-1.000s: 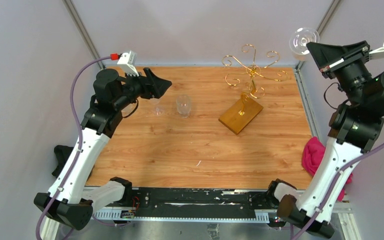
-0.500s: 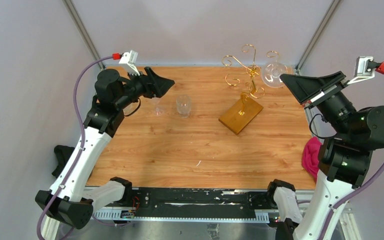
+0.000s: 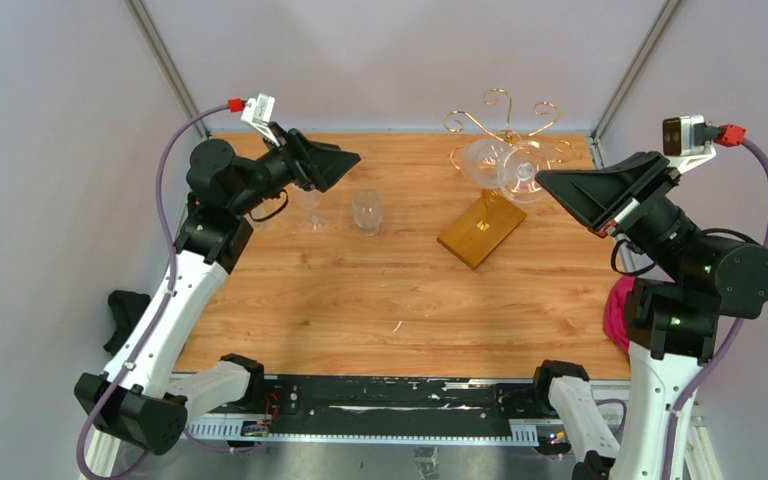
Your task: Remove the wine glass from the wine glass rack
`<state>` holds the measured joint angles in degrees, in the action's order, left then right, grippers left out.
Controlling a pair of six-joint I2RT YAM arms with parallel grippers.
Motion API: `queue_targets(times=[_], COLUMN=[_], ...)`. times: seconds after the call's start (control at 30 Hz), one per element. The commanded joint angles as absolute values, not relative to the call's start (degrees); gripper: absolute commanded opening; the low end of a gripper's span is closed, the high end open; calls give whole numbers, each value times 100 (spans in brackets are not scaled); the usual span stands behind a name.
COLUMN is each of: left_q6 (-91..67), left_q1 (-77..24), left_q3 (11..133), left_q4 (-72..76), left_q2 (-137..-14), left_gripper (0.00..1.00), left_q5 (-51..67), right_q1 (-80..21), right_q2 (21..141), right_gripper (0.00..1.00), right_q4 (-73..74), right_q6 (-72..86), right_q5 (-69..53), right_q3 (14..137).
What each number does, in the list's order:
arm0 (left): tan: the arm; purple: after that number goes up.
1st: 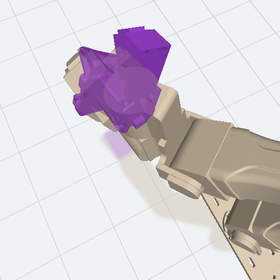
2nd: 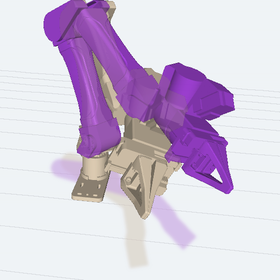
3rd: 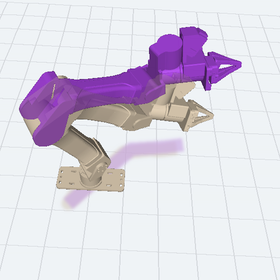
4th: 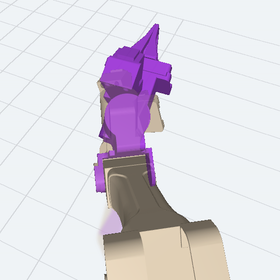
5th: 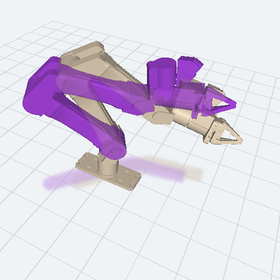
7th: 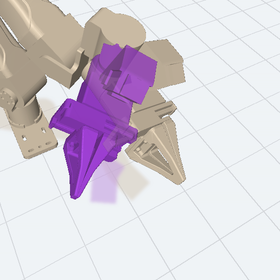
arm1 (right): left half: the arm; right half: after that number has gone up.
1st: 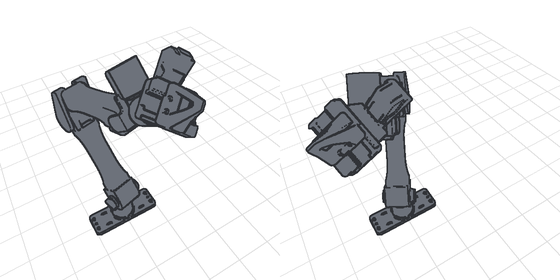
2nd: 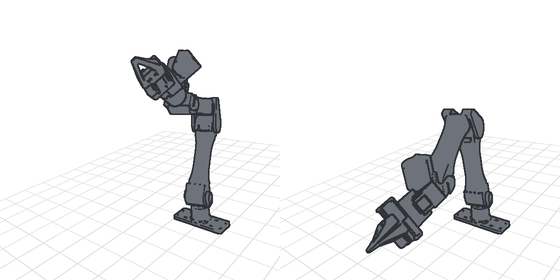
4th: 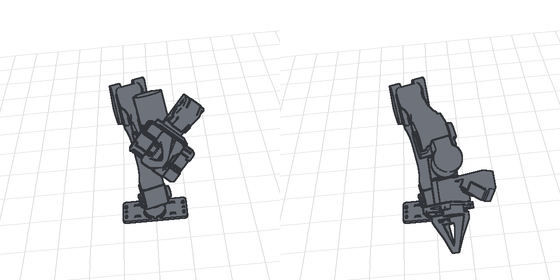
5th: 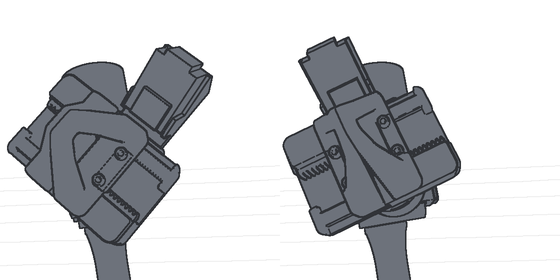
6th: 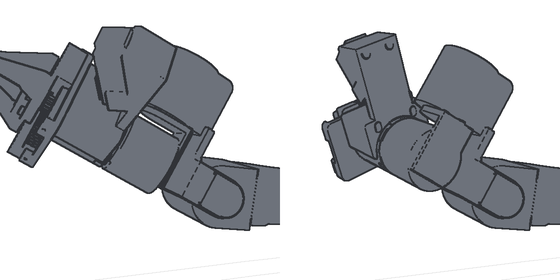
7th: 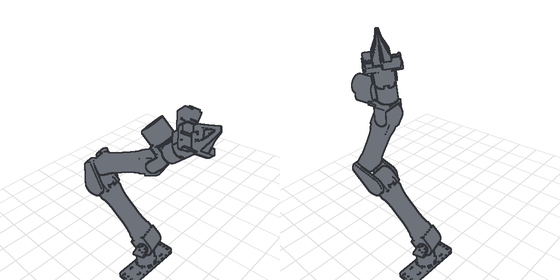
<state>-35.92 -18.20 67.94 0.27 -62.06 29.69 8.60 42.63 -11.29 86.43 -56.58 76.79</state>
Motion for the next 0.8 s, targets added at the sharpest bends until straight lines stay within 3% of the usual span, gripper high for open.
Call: queue_targets(times=[0.0, 0.27, 0.37, 0.5, 0.77], left_q6=[-3927, -4703, -5490, -7808, -7940], left_q1=[-1854, -1854, -1854, -1846, -2075], left_q3=[6698, 6384, 5991, 5681, 5861], left_q4=[1112, 3030, 4911, 8779, 9051], left_q2=[-6263, -6363, -6430, -7075, -7618], left_gripper=[79, 83, 83, 83, 78], left_q5=[3661, 4494, 4967, 5189, 5564], right_q1=[633, 522, 460, 266, -177], right_q2=[4298, 4829, 5087, 5393, 5613], right_gripper=[0, 0, 0, 0, 0], right_q4=[-2897, -4984, -5174, -5675, -5672], right_q6=[9617, 10692, 10624, 10743, 10466], right_q5=[-5752, -5408, -5364, -5254, -5320], right_q3=[7569, 7432, 7525, 7692, 7894])
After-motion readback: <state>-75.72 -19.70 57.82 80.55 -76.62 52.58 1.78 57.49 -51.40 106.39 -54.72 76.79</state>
